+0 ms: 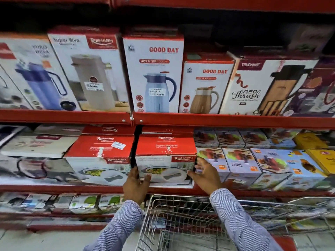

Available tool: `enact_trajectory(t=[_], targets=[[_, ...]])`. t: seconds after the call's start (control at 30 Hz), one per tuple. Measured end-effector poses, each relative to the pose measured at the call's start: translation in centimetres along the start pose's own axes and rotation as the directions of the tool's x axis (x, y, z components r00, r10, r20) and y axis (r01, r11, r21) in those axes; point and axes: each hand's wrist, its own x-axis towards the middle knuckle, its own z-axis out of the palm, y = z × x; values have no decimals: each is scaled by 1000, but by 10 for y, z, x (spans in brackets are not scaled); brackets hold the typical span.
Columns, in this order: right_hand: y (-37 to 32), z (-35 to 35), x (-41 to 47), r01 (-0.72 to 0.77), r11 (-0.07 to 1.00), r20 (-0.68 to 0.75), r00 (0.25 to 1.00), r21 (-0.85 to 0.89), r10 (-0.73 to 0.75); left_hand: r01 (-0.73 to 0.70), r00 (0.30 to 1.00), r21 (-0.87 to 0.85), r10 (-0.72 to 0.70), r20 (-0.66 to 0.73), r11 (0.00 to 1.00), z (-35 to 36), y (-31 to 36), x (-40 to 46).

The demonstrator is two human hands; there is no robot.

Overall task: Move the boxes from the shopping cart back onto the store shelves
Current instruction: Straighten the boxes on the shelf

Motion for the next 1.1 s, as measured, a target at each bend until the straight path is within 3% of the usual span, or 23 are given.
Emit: enact_trajectory(t=[0.33, 0.7, 0.8, 0.93, 1.03, 1.1], targets=[[3, 11, -14, -28, 994, -85, 996, 105, 37, -48, 997, 10, 47, 66, 999, -5, -7, 7], [2, 11, -11, -34, 989, -66, 997, 145, 44, -72, 995, 28, 70, 73, 997, -11, -7, 2], [-3, 6, -14, -17, 995, -146, 989, 98, 32, -107, 993, 19, 108, -55, 994, -21, 5, -6], [-38, -10, -12, 181, 974, -436, 893, 132, -107, -251, 933, -232, 171, -317, 940, -56, 47, -15], [-90, -18, 1, 400, 906, -436, 846, 140, -307, -445, 852, -239, 326, -409, 863, -82, 91, 2], [-122, -19, 14, 462, 880, -407, 829, 109, -385, -497, 823, -215, 379, -422, 840, -93, 118, 20]])
